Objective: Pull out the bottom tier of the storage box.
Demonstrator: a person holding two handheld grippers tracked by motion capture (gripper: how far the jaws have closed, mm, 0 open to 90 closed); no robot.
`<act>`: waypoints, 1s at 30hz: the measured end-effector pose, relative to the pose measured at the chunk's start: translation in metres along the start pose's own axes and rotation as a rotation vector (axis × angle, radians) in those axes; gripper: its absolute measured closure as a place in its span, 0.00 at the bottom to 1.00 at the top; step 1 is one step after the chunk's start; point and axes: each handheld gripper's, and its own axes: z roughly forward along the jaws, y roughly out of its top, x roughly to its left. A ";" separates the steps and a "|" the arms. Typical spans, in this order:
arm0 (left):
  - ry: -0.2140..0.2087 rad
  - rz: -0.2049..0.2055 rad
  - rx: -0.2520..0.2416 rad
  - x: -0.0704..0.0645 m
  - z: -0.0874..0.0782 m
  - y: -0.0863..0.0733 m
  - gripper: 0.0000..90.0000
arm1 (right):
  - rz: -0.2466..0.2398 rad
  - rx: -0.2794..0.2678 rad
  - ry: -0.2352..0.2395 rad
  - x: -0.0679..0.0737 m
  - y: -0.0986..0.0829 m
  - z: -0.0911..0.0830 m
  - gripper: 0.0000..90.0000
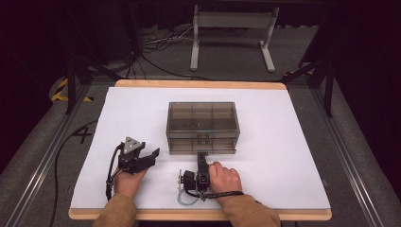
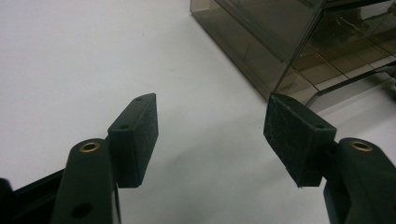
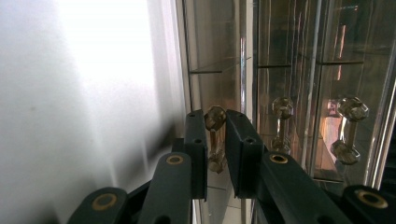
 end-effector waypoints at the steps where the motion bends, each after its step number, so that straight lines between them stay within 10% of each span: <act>1: 0.000 0.000 0.000 0.000 0.000 0.000 0.40 | 0.007 -0.004 -0.002 0.001 0.000 -0.001 0.88; 19: -0.001 -0.001 0.001 0.000 0.000 0.000 0.40 | 0.046 -0.052 0.035 -0.010 0.001 -0.015 0.95; 30: -0.004 -0.010 0.004 0.000 -0.001 -0.001 0.40 | 0.215 -0.102 0.117 -0.027 -0.019 -0.019 0.91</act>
